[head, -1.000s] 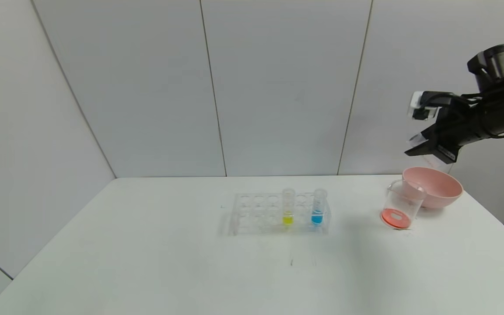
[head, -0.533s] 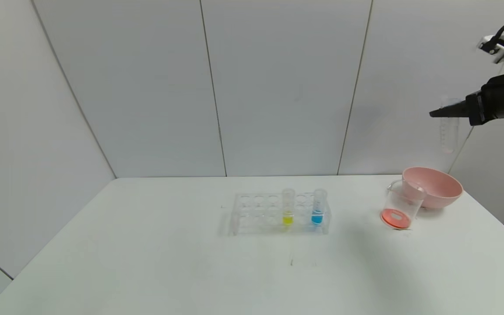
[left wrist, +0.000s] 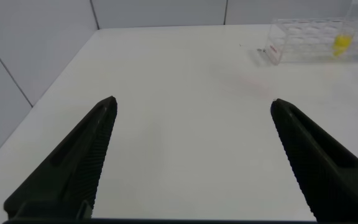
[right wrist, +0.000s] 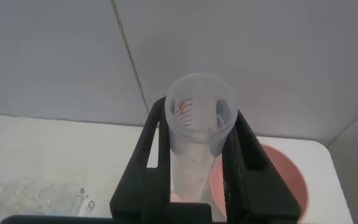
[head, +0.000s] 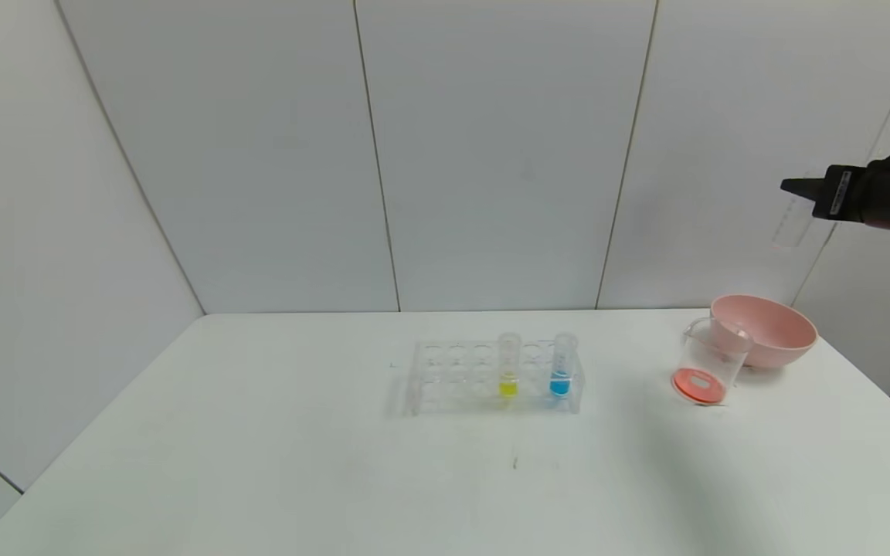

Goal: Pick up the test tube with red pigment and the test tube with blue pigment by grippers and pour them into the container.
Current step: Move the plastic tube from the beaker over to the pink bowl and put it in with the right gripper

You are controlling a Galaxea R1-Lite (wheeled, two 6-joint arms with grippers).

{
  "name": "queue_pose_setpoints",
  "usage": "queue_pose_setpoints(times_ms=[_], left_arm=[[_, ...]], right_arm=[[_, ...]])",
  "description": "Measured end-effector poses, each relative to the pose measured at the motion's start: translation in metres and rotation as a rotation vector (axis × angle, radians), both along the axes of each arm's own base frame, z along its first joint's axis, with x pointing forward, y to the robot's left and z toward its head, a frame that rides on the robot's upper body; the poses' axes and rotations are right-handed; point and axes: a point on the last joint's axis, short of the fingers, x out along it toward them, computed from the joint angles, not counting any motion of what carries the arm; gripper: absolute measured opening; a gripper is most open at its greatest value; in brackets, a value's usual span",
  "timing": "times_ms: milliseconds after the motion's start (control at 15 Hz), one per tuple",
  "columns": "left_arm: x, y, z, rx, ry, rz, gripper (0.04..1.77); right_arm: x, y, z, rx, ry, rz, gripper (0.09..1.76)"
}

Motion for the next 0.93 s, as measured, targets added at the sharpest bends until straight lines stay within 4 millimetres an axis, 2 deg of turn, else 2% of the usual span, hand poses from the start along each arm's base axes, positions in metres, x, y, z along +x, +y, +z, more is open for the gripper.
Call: queue_pose_setpoints(times_ms=[267, 467, 733, 933], left_arm=[[0.000, 0.000, 0.000, 0.000, 0.000, 0.000, 1.76], [0.000, 0.000, 0.000, 0.000, 0.000, 0.000, 1.76], [0.000, 0.000, 0.000, 0.000, 0.000, 0.000, 1.76], [0.000, 0.000, 0.000, 0.000, 0.000, 0.000, 1.76]], right_arm=[[-0.006, -0.024, -0.022, 0.063, 0.046, -0.127, 0.53], [0.000, -0.052, -0.032, 0.056, 0.001, -0.195, 0.53], [0.027, -0.080, -0.063, 0.045, -0.036, -0.241, 0.53], [0.054, -0.085, -0.093, 0.046, -0.009, -0.234, 0.53]])
